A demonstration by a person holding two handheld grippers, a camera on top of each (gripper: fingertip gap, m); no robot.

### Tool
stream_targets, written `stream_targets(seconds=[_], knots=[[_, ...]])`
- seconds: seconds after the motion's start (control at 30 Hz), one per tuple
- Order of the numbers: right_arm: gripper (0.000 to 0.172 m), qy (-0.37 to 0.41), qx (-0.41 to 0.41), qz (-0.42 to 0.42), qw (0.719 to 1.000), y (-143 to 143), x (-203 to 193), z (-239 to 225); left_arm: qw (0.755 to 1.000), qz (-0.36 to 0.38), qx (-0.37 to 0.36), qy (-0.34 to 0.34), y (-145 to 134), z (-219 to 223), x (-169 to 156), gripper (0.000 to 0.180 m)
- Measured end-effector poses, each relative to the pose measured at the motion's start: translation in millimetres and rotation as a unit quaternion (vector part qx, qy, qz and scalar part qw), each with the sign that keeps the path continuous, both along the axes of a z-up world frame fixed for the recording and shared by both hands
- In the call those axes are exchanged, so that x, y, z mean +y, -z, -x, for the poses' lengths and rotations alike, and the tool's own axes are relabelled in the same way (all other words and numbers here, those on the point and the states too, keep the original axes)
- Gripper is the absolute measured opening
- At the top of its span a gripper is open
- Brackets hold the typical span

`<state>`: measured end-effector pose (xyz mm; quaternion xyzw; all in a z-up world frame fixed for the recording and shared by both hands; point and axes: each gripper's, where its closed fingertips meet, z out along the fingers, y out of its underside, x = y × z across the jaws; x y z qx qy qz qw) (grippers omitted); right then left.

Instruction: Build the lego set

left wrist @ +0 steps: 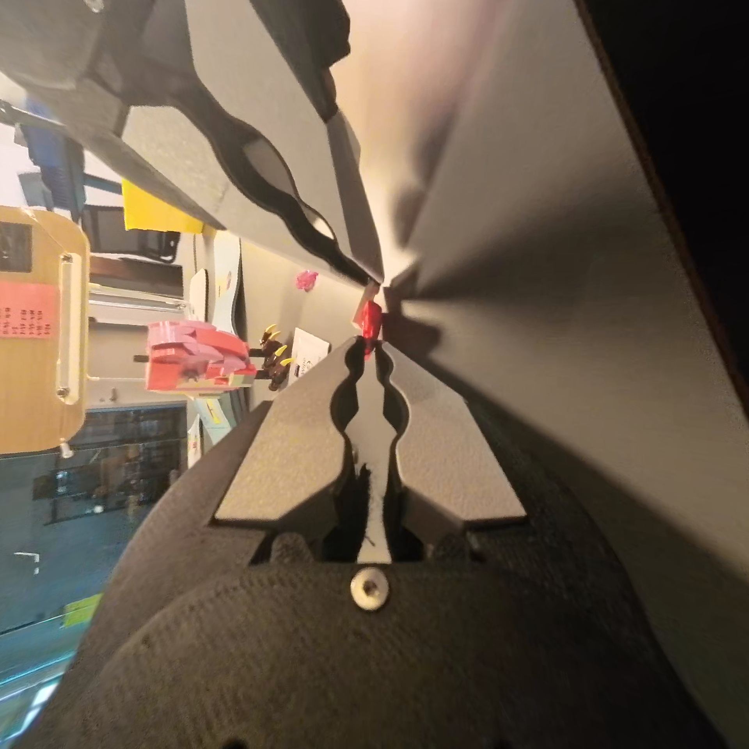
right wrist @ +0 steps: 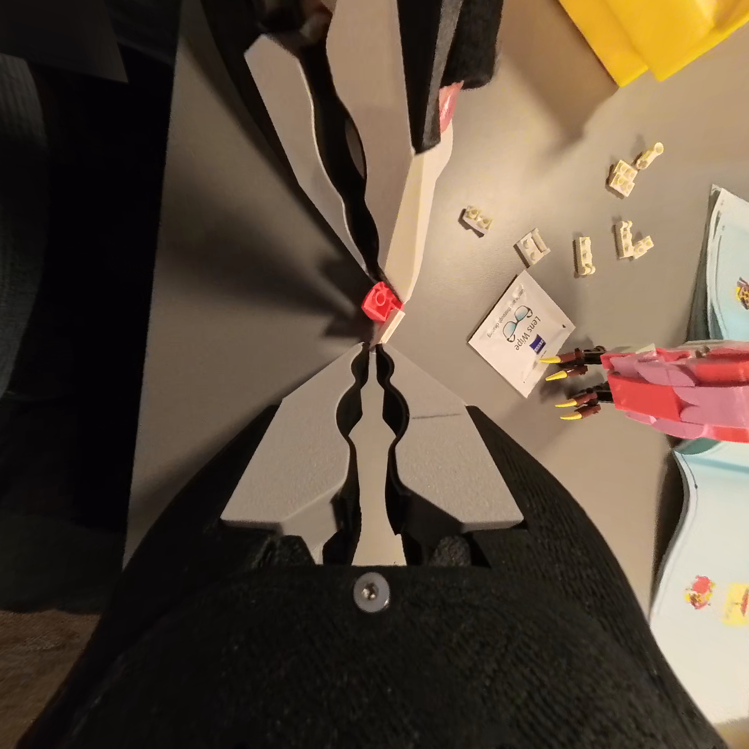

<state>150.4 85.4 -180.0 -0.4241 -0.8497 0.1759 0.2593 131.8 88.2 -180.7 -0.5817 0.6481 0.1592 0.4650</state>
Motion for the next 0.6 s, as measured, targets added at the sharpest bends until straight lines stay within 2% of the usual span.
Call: stream_targets(seconds=[0.13,0.2,0.4,0.53,0.6], knots=[[0.001,-0.003,-0.011,0.053,0.999,-0.4,2.3,-0.5,0.998,0.059,-0.028,0.002,0.4,-1.3,-0.5,0.003],[0.001,0.000,-0.027,0.089,0.996,0.7,4.1,-1.2,0.992,0.120,-0.047,0.007,1.1,-2.8,-2.8,0.003],[0.001,0.009,-0.078,0.204,0.976,0.9,2.8,-1.2,0.939,0.333,-0.081,0.002,3.3,-1.8,-6.0,0.004],[0.001,0.033,-0.109,0.225,0.968,1.1,7.1,0.7,0.911,0.407,-0.068,0.000,3.6,0.6,-7.4,0.004],[0.001,0.041,-0.110,0.223,0.968,0.9,9.9,2.2,0.908,0.414,-0.060,0.000,3.6,2.2,-5.8,0.004]])
